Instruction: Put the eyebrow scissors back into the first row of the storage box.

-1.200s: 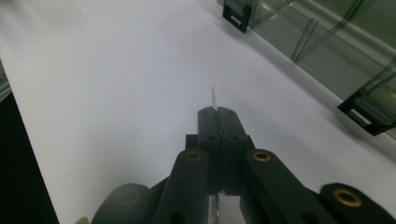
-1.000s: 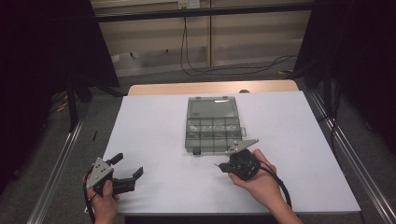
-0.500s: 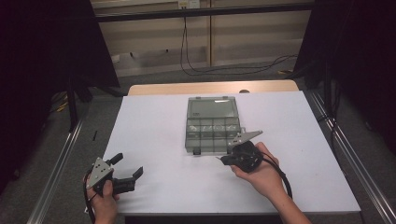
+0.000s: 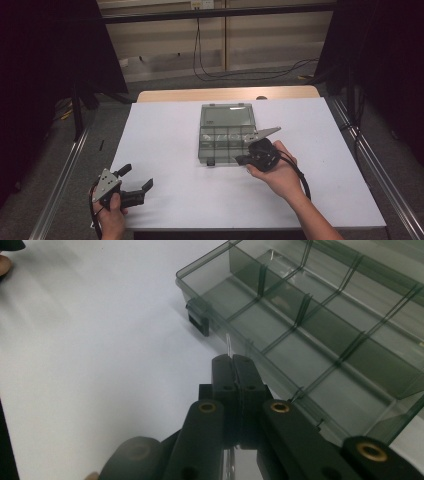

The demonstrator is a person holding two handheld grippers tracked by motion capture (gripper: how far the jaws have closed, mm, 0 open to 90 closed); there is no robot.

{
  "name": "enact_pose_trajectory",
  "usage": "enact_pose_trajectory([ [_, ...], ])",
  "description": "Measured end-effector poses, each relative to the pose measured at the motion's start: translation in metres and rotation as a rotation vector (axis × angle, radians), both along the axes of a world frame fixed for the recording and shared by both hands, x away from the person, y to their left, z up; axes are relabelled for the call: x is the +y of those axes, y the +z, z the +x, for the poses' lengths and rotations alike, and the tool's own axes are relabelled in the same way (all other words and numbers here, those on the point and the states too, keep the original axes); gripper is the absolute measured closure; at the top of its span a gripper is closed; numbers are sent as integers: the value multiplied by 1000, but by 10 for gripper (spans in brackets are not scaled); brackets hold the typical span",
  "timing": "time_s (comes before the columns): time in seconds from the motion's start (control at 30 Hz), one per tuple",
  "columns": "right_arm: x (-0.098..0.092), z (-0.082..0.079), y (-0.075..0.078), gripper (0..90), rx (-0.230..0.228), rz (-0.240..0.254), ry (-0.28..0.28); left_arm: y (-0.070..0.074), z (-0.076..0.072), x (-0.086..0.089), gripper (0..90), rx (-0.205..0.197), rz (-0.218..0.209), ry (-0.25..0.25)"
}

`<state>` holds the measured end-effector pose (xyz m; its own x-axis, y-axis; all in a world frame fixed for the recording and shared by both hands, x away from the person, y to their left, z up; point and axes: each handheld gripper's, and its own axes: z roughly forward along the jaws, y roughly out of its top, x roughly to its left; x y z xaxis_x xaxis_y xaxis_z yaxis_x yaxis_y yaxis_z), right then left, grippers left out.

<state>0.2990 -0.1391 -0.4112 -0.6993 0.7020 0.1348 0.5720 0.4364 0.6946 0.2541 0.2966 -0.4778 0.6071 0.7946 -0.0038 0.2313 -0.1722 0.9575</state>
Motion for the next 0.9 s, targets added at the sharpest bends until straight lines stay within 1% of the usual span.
enact_pose_trajectory([
  [0.03, 0, 1, 1, 900, 4, 1, -2, 0, 0, 0, 47, 0, -1, 0],
  [0.07, 0, 3, 1, 900, -5, -6, -7, 0, 0, 0, 47, 0, -1, 0],
  [0.1, -1, 5, 1, 900, -8, 4, 0, 0, 0, 0, 47, 0, -1, 0],
  [0.17, -2, 8, 3, 900, 0, 5, -10, 0, 0, 0, 47, 0, -1, 0],
  [0.23, -2, 12, 3, 900, -6, 16, -8, 0, 0, 0, 47, 0, 0, -1],
  [0.27, -2, 15, 4, 900, -13, 14, -12, 0, 0, 0, 47, 0, 0, -1],
  [0.33, -2, 15, 5, 900, -10, 4, -22, 0, 0, 0, 47, 1, 0, 0],
  [0.37, -2, 17, 5, 900, -16, 11, -11, 0, 0, 0, 47, 2, -2, 0],
  [0.4, -2, 18, 7, 900, -13, 2, -22, 0, 0, 0, 47, 3, -4, -2],
  [0.43, -1, 19, 7, 900, -21, 8, -20, 0, 0, 0, 47, 3, -4, -2],
  [0.5, -1, 22, 8, 900, -20, 1, -20, 0, 0, 0, 47, 2, -1, -3],
  [0.57, 0, 26, 9, 900, -34, -2, -24, 0, 0, 0, 47, 0, 1, 0],
  [0.6, 0, 27, 10, 900, -29, -2, -26, 0, 0, 0, 47, 1, 0, -1],
  [0.63, 1, 29, 10, 900, -37, 0, -26, 0, 0, 0, 47, 0, 1, -1],
  [0.77, 3, 36, 12, 900, -35, -10, -26, 0, 0, 0, 47, 1, -2, 1],
  [0.8, 4, 37, 12, 900, -43, -20, -23, 0, 0, 0, 47, 1, -2, 1],
  [0.83, 5, 39, 13, 900, -39, -12, -25, 0, 0, 0, 47, 1, 0, -1],
  [0.87, 6, 40, 13, 900, -40, -21, -31, 0, 0, 0, 47, -4, 4, 0],
  [0.9, 6, 42, 13, 900, -45, -12, -22, 0, 0, 0, 47, 1, -3, 1],
])
